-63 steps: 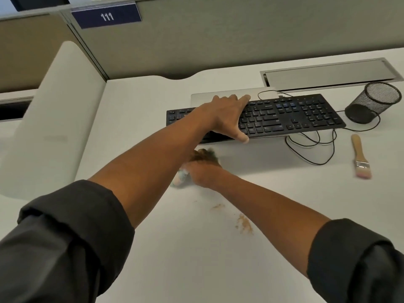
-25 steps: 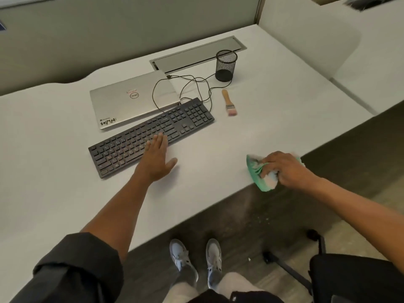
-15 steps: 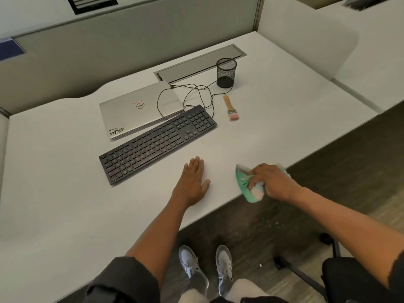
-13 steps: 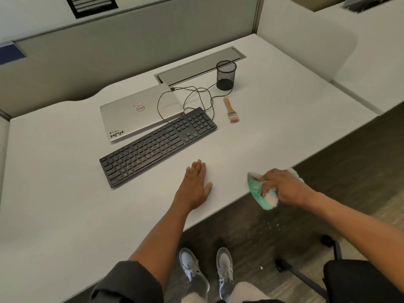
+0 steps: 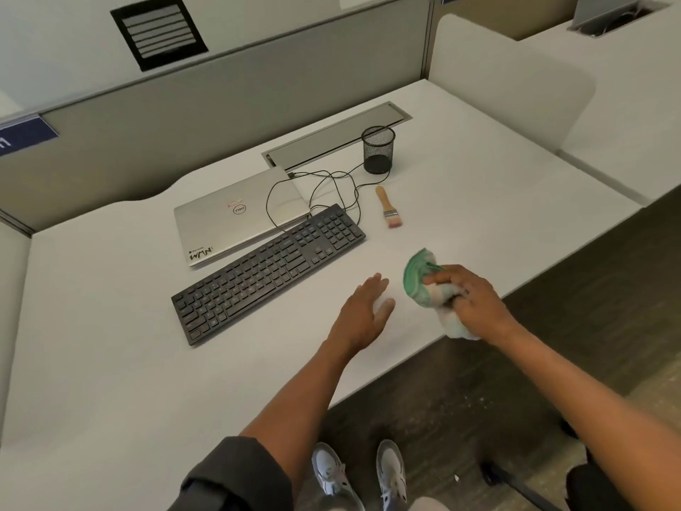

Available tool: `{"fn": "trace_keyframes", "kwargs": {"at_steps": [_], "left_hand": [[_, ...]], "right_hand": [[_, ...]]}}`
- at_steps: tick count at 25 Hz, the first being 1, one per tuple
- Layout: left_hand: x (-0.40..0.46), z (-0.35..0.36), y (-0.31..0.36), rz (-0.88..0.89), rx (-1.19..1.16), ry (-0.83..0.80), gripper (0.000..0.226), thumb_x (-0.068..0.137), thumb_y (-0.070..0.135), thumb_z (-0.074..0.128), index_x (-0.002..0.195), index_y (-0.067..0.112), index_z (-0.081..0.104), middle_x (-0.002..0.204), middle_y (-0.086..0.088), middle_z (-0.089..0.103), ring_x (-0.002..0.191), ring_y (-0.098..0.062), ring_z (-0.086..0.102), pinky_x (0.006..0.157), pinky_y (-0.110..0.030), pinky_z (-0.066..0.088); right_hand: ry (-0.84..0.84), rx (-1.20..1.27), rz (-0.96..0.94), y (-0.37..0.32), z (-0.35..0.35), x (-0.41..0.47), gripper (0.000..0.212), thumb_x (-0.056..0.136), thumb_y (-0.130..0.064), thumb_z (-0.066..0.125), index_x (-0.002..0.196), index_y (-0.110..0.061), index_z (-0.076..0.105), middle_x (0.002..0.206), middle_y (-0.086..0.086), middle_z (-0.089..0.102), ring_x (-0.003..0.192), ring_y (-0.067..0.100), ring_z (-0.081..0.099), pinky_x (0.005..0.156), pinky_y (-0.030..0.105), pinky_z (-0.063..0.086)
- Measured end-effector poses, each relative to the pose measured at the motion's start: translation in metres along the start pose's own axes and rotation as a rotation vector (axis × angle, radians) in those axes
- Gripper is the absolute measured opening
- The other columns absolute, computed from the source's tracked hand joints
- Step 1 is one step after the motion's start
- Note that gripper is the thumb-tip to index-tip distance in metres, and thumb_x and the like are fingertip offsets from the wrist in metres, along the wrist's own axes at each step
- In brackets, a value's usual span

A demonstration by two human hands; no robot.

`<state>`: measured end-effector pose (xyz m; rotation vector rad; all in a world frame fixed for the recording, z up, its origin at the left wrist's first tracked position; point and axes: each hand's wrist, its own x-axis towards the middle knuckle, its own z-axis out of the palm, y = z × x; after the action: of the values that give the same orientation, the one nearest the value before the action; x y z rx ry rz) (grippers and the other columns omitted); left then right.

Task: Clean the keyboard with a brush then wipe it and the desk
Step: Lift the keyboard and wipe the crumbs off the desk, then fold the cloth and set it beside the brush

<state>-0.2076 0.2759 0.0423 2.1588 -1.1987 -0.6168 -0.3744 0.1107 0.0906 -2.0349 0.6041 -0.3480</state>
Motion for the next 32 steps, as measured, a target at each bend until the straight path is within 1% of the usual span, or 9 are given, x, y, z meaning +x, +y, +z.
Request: {"fn": "trace_keyframes", "kwargs": {"at_steps": [4, 7, 10, 15, 18, 20, 24, 28, 32], "left_hand": [[0.027, -0.005, 0.026, -0.091, -0.456, 0.025, 0.049, 0.104, 0.054, 0.039, 0.132, 0.023, 0.065, 0.135, 0.002, 0.065, 0.125, -0.016, 0.059, 0.110, -0.044, 0.046], [0.036, -0.017, 0.037, -0.330, -0.877, -0.067, 0.056, 0.098, 0.066, 0.045, 0.121, 0.020, 0.068, 0.118, -0.004, 0.073, 0.110, -0.025, 0.069, 0.101, -0.045, 0.055], [0.042, -0.022, 0.035, -0.469, -1.056, -0.128, 0.055, 0.100, 0.060, 0.048, 0.122, 0.014, 0.068, 0.108, -0.010, 0.075, 0.099, -0.029, 0.073, 0.091, -0.043, 0.059], [0.059, -0.021, 0.025, -0.423, -1.112, -0.140, 0.055, 0.096, 0.052, 0.060, 0.125, 0.007, 0.067, 0.112, -0.014, 0.074, 0.102, -0.030, 0.071, 0.085, -0.041, 0.060], [0.078, -0.021, 0.025, -0.372, -1.019, -0.158, 0.043, 0.094, 0.041, 0.067, 0.121, 0.007, 0.067, 0.109, -0.010, 0.075, 0.096, -0.023, 0.071, 0.077, -0.036, 0.060], [0.092, -0.021, 0.029, -0.345, -0.945, -0.176, 0.032, 0.095, 0.035, 0.070, 0.117, 0.013, 0.069, 0.114, -0.010, 0.075, 0.102, -0.025, 0.072, 0.079, -0.037, 0.060], [0.126, -0.027, 0.041, -0.292, -0.872, -0.153, 0.029, 0.095, 0.028, 0.071, 0.120, 0.014, 0.070, 0.109, -0.004, 0.076, 0.092, -0.013, 0.073, 0.068, -0.022, 0.056], [0.160, -0.031, 0.048, -0.329, -0.973, -0.068, 0.031, 0.095, 0.035, 0.069, 0.122, 0.019, 0.065, 0.112, -0.003, 0.075, 0.101, -0.020, 0.072, 0.079, -0.033, 0.059], [0.178, -0.025, 0.050, -0.474, -1.101, -0.035, 0.042, 0.097, 0.049, 0.062, 0.127, 0.020, 0.060, 0.116, -0.002, 0.075, 0.107, -0.023, 0.070, 0.094, -0.049, 0.056]], "right_hand": [[0.118, 0.416, 0.181, -0.028, 0.027, 0.030, 0.033, 0.096, -0.013, 0.061, 0.124, -0.029, 0.056, 0.116, -0.009, 0.063, 0.104, 0.012, 0.062, 0.080, 0.022, 0.056], [0.142, 0.723, 0.248, -0.030, 0.041, 0.045, 0.039, 0.093, -0.014, 0.064, 0.129, -0.026, 0.054, 0.117, 0.001, 0.065, 0.103, 0.021, 0.067, 0.076, 0.036, 0.060], [0.158, 0.941, 0.324, -0.027, 0.044, 0.059, 0.044, 0.087, -0.014, 0.071, 0.128, -0.020, 0.056, 0.115, 0.012, 0.069, 0.102, 0.032, 0.069, 0.082, 0.051, 0.058], [0.088, 0.972, 0.352, -0.013, 0.029, 0.075, 0.063, 0.073, -0.039, 0.075, 0.126, -0.009, 0.058, 0.109, 0.016, 0.070, 0.099, 0.032, 0.068, 0.081, 0.043, 0.058], [0.088, 0.865, 0.368, -0.004, 0.010, 0.086, 0.065, 0.070, -0.051, 0.074, 0.123, -0.015, 0.063, 0.111, 0.009, 0.072, 0.098, 0.024, 0.070, 0.080, 0.038, 0.058], [0.091, 0.783, 0.391, 0.003, -0.001, 0.095, 0.051, 0.079, -0.046, 0.075, 0.122, -0.019, 0.064, 0.113, 0.006, 0.073, 0.102, 0.024, 0.070, 0.082, 0.040, 0.058], [0.183, 0.769, 0.433, 0.018, -0.019, 0.121, 0.028, 0.091, -0.021, 0.068, 0.118, -0.014, 0.064, 0.110, 0.010, 0.073, 0.098, 0.029, 0.069, 0.079, 0.043, 0.058], [0.252, 0.802, 0.442, 0.027, -0.036, 0.154, 0.021, 0.093, -0.013, 0.063, 0.114, -0.017, 0.061, 0.103, 0.011, 0.070, 0.089, 0.028, 0.067, 0.075, 0.044, 0.057], [0.249, 0.884, 0.418, 0.038, -0.049, 0.180, 0.032, 0.093, -0.010, 0.061, 0.125, -0.010, 0.058, 0.107, 0.013, 0.070, 0.094, 0.031, 0.067, 0.076, 0.045, 0.057]]}}
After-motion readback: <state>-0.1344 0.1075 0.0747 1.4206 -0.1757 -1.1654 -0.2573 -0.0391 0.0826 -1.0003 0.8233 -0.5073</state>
